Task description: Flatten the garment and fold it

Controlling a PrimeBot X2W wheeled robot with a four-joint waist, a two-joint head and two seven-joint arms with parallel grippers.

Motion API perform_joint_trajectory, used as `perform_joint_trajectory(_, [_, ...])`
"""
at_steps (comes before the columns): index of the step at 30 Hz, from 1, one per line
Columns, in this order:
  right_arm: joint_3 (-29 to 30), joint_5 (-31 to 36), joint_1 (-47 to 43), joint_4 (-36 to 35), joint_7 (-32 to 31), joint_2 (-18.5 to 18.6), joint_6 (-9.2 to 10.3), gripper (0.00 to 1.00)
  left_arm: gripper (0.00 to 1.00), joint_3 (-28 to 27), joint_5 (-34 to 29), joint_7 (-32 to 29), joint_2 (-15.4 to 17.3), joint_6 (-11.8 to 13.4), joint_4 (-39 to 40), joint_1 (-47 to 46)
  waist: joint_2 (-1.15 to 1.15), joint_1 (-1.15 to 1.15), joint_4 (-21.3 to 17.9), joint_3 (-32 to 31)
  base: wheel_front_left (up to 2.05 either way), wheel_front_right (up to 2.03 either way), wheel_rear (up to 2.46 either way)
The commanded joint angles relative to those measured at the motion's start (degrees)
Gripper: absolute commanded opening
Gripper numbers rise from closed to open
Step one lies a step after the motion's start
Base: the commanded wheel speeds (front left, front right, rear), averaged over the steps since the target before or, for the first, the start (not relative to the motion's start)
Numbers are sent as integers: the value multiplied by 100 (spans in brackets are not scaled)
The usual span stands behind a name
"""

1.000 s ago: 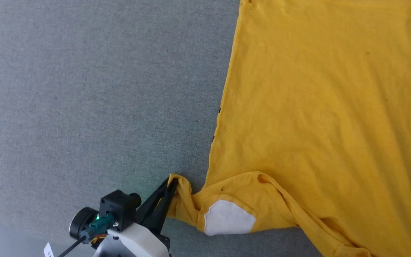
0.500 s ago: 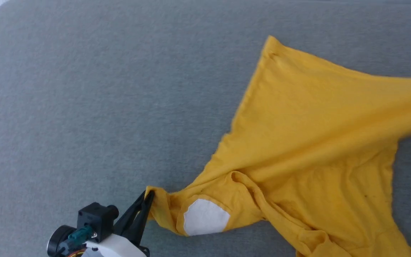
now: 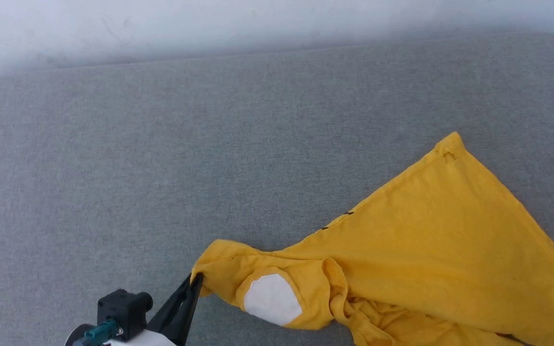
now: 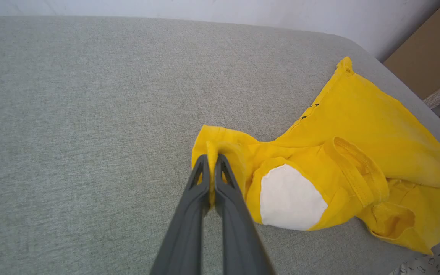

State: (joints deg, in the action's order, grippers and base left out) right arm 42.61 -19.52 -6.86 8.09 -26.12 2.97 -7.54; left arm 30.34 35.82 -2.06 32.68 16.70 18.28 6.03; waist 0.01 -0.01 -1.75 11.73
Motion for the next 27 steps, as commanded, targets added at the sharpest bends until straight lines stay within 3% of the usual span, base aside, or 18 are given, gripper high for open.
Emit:
perform_joint_trajectory(1, [-156,14,86,67,189,-7,5,100,0,-26,23,11,19,-7,-15,51,-1,1,-96,-129,0,0,0])
perform_joint_trajectory(5, [-749,151,376,-193,396,34,5,100,0,-29,34,-25,50,-17,-9,21,-1,1,-61,-167,0,0,0])
perform_joint_trajectory(11, [-1936,-178,1171,-1382,-70,703,5,100,0,-1,12,0,17,-46,21,-74,-1,1,91,23,0,0,0])
perform_joint_trajectory(14, [-2329,-293,1733,-1597,-501,998,5,100,0,41,-31,10,-25,-85,34,-198,-1,1,224,268,0,0,0])
perform_joint_trajectory(20, [-2837,52,2789,-1051,-1192,1494,5,100,0,176,-162,-25,-142,-207,10,-591,-1,1,573,854,0,0,0])
perform_joint_trajectory(27, [-3105,182,3493,-191,-1566,1745,5,100,0,330,-256,-17,-352,-362,-151,-1032,-1,1,962,1384,0,0,0])
